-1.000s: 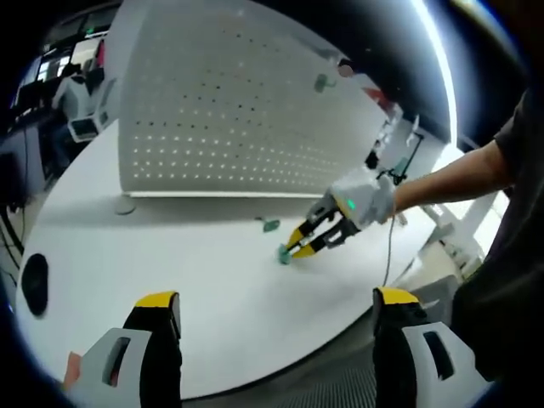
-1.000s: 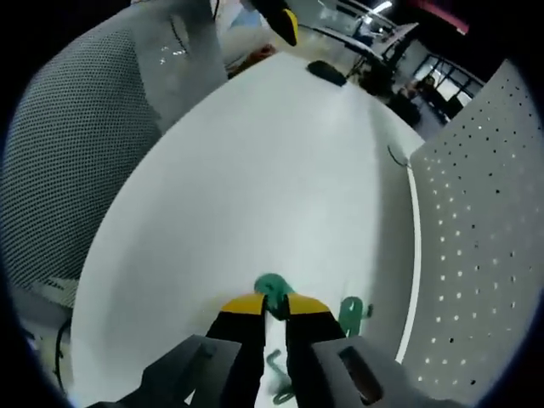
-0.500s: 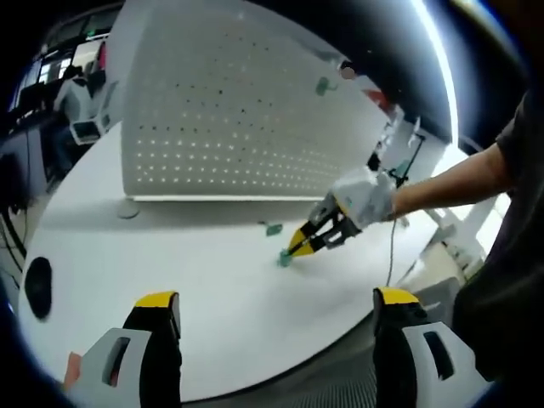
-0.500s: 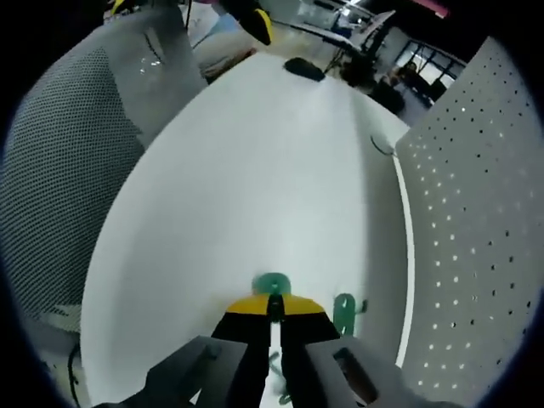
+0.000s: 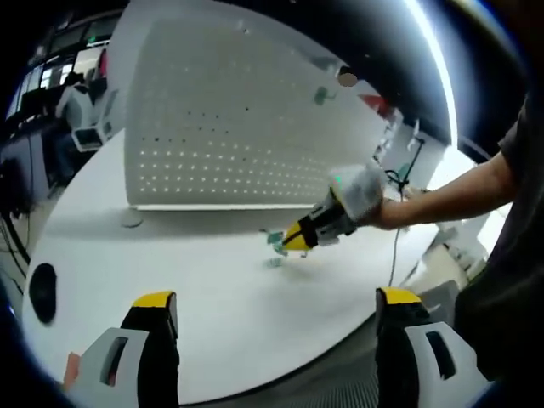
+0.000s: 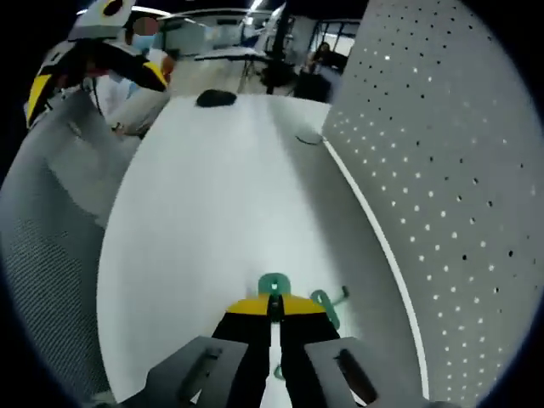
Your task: Insert the hook assembly into the mounting plate slot until the hook locks in place.
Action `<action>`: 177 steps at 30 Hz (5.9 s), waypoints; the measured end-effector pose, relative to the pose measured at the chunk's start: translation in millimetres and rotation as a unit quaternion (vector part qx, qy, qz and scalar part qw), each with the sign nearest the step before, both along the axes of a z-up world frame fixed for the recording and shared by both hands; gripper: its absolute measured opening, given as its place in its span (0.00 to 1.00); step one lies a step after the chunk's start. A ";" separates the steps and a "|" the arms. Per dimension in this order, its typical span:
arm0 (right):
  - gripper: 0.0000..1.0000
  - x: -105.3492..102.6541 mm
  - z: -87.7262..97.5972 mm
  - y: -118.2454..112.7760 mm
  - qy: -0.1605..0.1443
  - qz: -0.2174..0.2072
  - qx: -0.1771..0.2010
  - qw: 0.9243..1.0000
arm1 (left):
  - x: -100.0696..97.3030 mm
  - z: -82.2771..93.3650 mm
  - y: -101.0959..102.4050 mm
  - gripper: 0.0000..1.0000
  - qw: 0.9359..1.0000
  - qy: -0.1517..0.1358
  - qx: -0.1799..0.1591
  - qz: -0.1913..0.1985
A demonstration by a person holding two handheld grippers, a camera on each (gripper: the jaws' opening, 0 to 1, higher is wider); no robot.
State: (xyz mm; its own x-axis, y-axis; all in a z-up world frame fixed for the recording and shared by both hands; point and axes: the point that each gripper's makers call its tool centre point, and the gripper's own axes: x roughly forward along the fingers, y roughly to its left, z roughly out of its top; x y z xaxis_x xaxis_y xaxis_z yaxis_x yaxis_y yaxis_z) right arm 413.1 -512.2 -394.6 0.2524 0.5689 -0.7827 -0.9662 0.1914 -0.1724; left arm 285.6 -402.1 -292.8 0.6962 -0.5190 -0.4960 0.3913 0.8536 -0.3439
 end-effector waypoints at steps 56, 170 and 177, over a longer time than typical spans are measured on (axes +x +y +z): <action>0.00 -12.7 167.8 5.2 0.024 -0.260 0.316 0.912 | 47.1 44.7 -26.5 0.73 0.998 -0.054 -0.001 -0.015; 0.01 -91.7 260.5 58.7 0.095 -0.249 0.474 0.839 | 46.6 137.4 -56.7 0.01 0.977 -0.203 -0.036 -0.049; 0.00 -91.2 262.8 59.6 0.070 -0.240 0.460 0.852 | 46.5 138.2 -55.2 0.02 0.977 -0.206 -0.034 -0.047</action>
